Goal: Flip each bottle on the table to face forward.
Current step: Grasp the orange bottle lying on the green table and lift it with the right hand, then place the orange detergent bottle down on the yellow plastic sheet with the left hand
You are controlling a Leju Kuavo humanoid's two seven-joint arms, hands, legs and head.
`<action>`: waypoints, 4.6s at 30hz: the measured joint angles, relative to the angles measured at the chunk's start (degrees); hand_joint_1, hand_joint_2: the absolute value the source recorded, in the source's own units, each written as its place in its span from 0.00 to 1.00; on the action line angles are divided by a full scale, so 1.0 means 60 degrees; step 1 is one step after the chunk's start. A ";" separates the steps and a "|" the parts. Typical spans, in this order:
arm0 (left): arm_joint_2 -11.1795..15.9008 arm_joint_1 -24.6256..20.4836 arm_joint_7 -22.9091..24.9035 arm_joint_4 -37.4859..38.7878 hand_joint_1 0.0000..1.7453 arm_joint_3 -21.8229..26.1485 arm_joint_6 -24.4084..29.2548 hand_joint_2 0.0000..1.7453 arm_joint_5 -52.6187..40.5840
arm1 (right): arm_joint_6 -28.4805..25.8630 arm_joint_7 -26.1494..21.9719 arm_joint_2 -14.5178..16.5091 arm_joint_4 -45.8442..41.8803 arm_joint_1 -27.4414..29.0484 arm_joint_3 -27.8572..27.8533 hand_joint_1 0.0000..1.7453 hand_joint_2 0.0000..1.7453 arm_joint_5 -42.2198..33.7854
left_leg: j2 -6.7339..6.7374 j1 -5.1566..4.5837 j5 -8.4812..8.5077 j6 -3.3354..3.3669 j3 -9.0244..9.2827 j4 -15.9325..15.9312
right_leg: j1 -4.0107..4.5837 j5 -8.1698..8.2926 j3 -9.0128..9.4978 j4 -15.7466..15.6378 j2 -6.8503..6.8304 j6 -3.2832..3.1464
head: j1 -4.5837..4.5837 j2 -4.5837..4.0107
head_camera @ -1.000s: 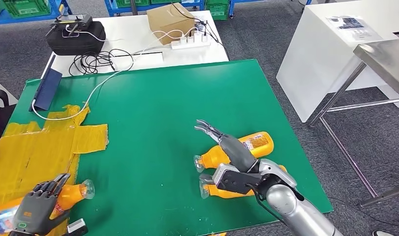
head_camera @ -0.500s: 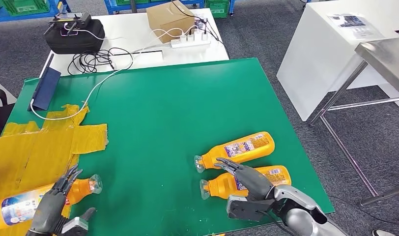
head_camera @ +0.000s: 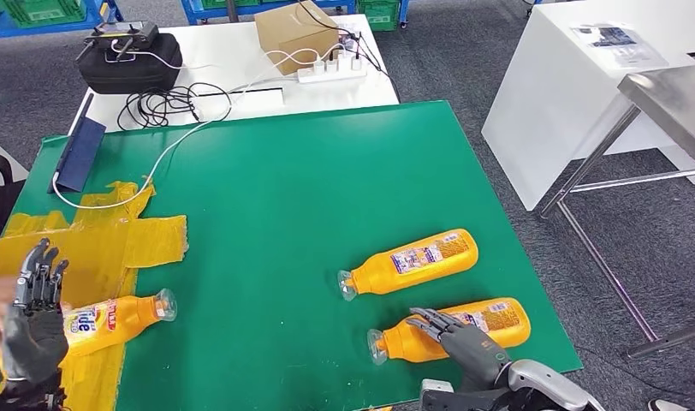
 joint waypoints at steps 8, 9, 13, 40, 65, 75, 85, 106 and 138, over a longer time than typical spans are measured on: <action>-0.0408 0.0016 0.0179 -0.0384 0.00 0.0208 -0.0668 0.00 0.0251 | -0.0575 0.0984 -0.0093 -0.0012 0.0089 0.0035 0.00 1.00 0.1683 | 0.0003 -0.0002 0.0000 0.0001 -0.0004 0.0000 | -0.0002 0.0001 0.0002 0.0000 0.0002 0.0001 | -0.0001 0.0000; -0.0443 0.0039 0.0188 -0.0428 0.00 0.0216 -0.0710 0.00 0.0258 | -0.0619 0.1024 -0.0073 -0.0009 0.0092 0.0013 0.00 1.00 0.1883 | 0.0003 -0.0002 0.0000 0.0001 -0.0005 0.0000 | -0.0002 0.0001 0.0002 0.0000 0.0002 0.0001 | -0.0001 0.0000; -0.0579 0.0191 0.0198 -0.0607 0.00 0.0362 -0.0898 0.00 0.0278 | -0.0839 0.1030 0.0180 -0.0002 0.0092 -0.0210 0.00 1.00 0.2437 | 0.0006 0.0000 -0.0001 0.0000 -0.0006 -0.0001 | 0.0000 0.0000 -0.0004 0.0001 0.0003 0.0000 | -0.0001 0.0000; -0.0881 0.0182 0.0184 -0.0821 0.00 0.1008 -0.1324 0.00 0.0458 | 0.0555 0.1336 -0.1362 -0.0603 0.1154 -0.1136 0.00 1.00 0.0945 | 0.0008 -0.0005 -0.0005 -0.0001 -0.0007 0.0001 | -0.0004 0.0001 -0.0014 -0.0003 0.0011 0.0001 | -0.0003 0.0000; -0.0745 -0.0409 0.0684 -0.0264 0.00 0.0478 -0.1174 0.00 0.1015 | 0.0019 0.3454 -0.2446 0.0375 0.1274 -0.0221 1.00 1.00 0.1381 | 0.0120 -0.0005 -0.0038 0.0008 0.0060 -0.0001 | -0.0003 0.0008 0.0015 -0.0006 0.0104 -0.0002 | 0.0003 0.0000; -0.0696 0.0026 0.0524 -0.0453 0.00 0.0770 -0.1600 0.00 0.1253 | -0.0585 0.1269 -0.0098 0.1326 0.0226 -0.1366 1.00 1.00 0.0024 | 0.0369 0.0049 -0.0124 -0.0010 0.0154 -0.0015 | 0.0032 0.0038 0.0064 -0.0011 0.0327 -0.0055 | 0.0002 0.0000; -0.0905 0.0290 0.0662 -0.0659 0.00 0.0840 -0.2247 0.00 0.1101 | 0.0259 -0.1611 0.3372 -0.0090 -0.0038 -0.3337 1.00 1.00 -0.4059 | 0.0139 0.0059 0.0073 -0.0047 -0.0010 -0.0010 | 0.0058 0.0092 -0.0062 0.0021 0.0155 -0.0059 | -0.0002 0.0000; -0.1096 0.0279 0.1758 -0.1010 0.00 -0.1131 -0.1819 1.00 0.1485 | 0.0465 -0.1117 0.5268 -0.0178 -0.1601 -0.2816 1.00 1.00 -0.4126 | 0.0123 0.0029 0.0067 -0.0043 -0.0064 -0.0010 | 0.0032 0.0096 -0.0098 0.0022 0.0140 -0.0052 | -0.0001 0.0000; -0.1057 -0.1456 0.2222 -0.0525 0.00 -0.4569 -0.1460 1.00 0.1537 | 0.0194 0.0485 0.7227 0.3718 -0.5028 0.2915 1.00 1.00 -0.3951 | 0.0080 0.0028 0.0096 -0.0036 -0.0093 -0.0004 | 0.0033 0.0104 -0.0127 0.0025 0.0103 -0.0045 | -0.0001 0.0000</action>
